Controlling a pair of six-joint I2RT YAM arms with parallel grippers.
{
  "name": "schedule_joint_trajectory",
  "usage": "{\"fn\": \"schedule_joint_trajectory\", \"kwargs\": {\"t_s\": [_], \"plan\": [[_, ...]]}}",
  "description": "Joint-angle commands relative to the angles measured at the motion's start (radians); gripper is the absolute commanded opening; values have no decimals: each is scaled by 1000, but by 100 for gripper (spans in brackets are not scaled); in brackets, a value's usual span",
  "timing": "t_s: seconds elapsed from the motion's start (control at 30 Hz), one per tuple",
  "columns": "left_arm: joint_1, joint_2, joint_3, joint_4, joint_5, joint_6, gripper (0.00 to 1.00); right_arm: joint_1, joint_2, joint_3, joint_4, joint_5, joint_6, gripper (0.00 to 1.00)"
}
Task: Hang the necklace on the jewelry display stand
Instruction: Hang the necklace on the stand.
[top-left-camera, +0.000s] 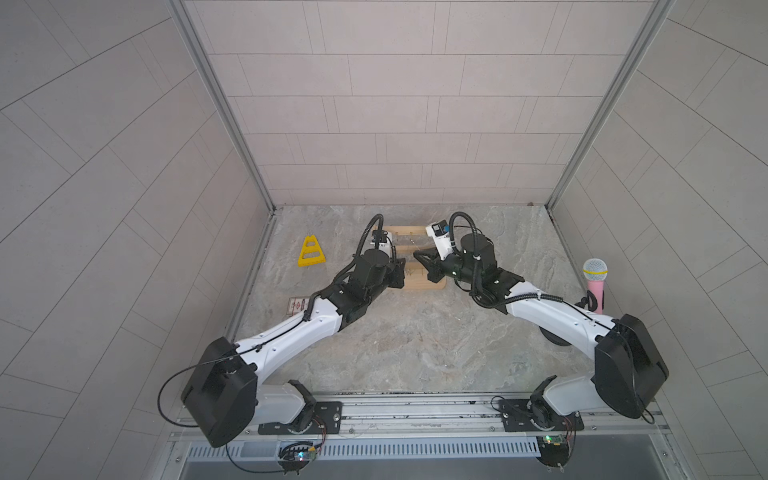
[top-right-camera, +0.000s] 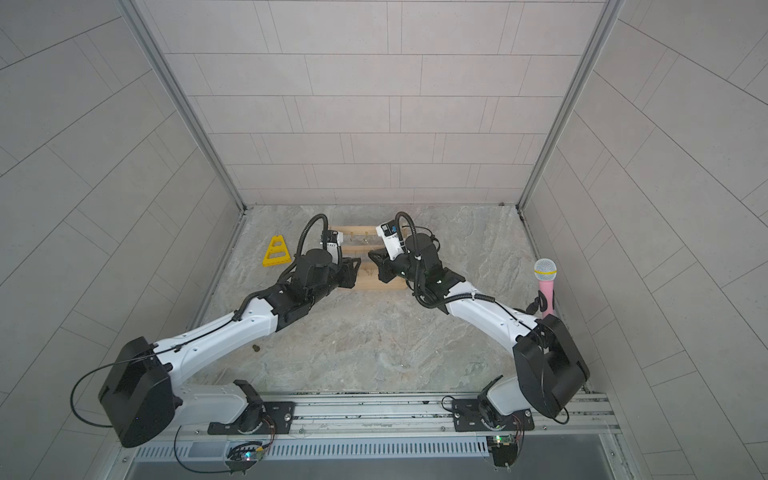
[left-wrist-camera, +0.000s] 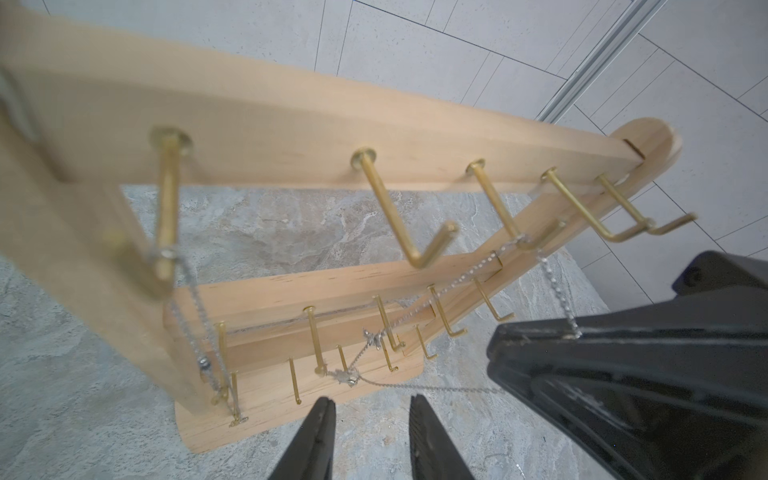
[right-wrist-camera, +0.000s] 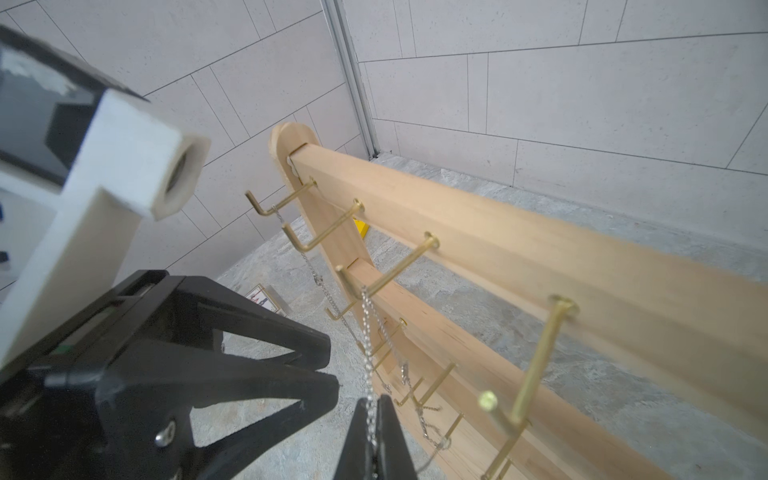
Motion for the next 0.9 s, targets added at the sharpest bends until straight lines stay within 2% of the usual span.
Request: {"fn": "schedule_joint_trajectory", "kwargs": {"t_s": [0.0,0.57,0.87], "plan": [[-6,1,21,3,-20,-1,35,6,15,22,1,-7,1,0],[-4,22,31,0,-35,6,35,5,45,27,13,28,-8,0],[-22,40,28,22,-74,13,36,4,-20,21,6,41,-8,0]]}}
